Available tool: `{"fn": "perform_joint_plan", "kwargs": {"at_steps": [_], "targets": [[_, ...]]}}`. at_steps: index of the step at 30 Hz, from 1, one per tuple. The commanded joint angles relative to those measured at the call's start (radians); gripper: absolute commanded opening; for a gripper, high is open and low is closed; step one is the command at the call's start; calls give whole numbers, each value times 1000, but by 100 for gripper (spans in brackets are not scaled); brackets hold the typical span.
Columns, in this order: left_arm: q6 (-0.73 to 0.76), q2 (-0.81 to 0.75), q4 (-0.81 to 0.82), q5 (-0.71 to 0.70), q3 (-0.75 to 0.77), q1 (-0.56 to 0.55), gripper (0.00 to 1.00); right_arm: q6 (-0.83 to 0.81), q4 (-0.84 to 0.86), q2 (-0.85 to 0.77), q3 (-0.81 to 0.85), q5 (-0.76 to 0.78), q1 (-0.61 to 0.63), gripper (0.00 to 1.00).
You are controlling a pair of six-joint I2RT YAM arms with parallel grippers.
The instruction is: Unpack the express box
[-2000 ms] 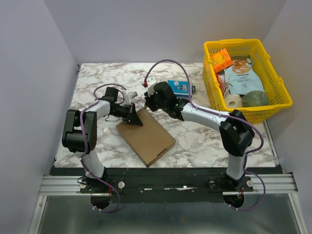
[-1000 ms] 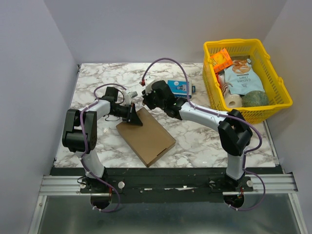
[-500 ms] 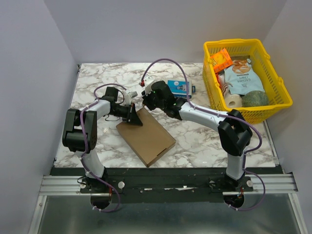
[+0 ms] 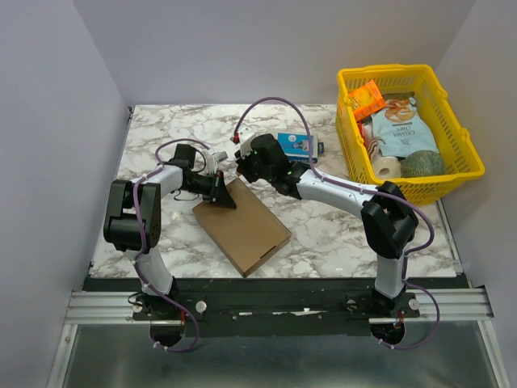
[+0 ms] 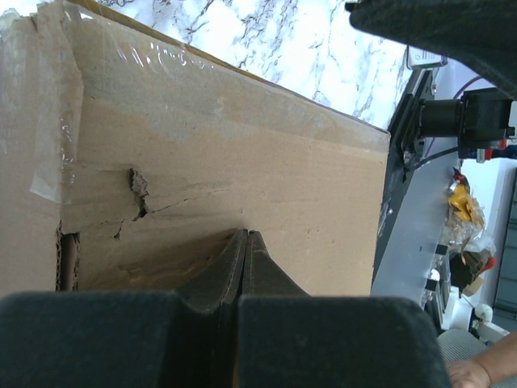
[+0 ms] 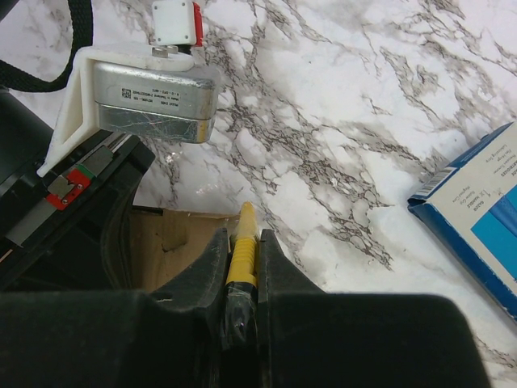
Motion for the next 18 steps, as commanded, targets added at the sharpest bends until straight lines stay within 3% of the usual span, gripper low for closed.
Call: {"fn": "perform_joint_plan", "kwargs": {"at_steps": [1, 18], "targets": [[38, 61, -19, -139, -20, -7, 3, -5, 8, 10, 4, 7, 10, 0], [34, 74, -17, -137, -15, -4, 3, -2, -2, 24, -3, -1, 11, 0]]}}
